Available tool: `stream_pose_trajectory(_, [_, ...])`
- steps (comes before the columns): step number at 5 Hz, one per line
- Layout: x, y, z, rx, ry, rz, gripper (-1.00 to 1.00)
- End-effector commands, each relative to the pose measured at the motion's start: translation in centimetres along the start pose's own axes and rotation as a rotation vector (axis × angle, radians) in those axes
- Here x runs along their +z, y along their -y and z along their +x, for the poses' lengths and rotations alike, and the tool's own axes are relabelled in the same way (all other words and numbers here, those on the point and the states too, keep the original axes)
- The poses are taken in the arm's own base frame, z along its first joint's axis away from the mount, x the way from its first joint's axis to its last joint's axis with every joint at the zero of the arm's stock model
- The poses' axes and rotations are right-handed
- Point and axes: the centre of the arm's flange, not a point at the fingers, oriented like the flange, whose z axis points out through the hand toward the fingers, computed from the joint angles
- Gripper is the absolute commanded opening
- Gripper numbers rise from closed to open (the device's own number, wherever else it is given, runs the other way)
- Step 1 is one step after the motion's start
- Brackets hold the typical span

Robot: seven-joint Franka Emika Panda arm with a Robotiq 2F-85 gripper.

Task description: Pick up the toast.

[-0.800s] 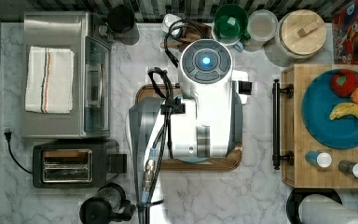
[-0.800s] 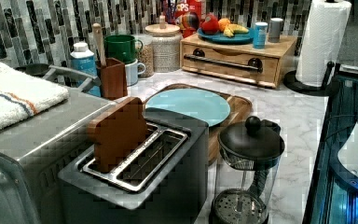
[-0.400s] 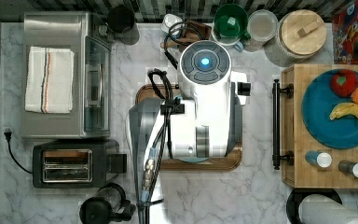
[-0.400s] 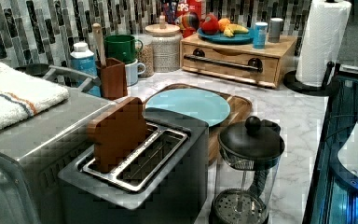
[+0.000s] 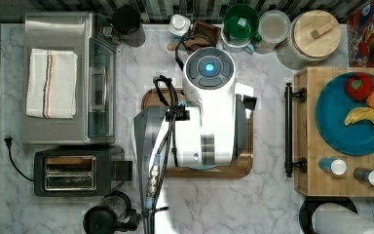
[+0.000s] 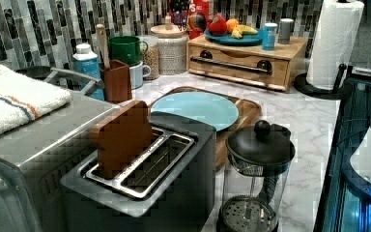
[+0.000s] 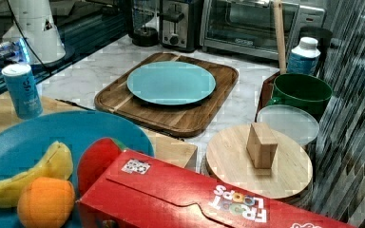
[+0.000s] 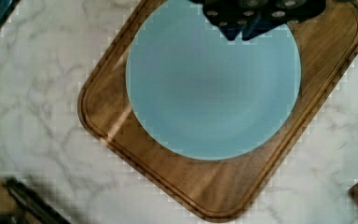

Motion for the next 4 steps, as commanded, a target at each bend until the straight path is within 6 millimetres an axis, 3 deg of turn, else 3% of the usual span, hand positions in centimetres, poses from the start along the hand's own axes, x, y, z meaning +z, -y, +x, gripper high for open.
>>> stream_pose_trajectory(1, [-5.1,3.1,-11.8,0.172,-0.034,0.091,-1.0])
stream_pose_trajectory(4, [-6.0,5.8,-21.1,0.366,0.011,0.109,-1.0])
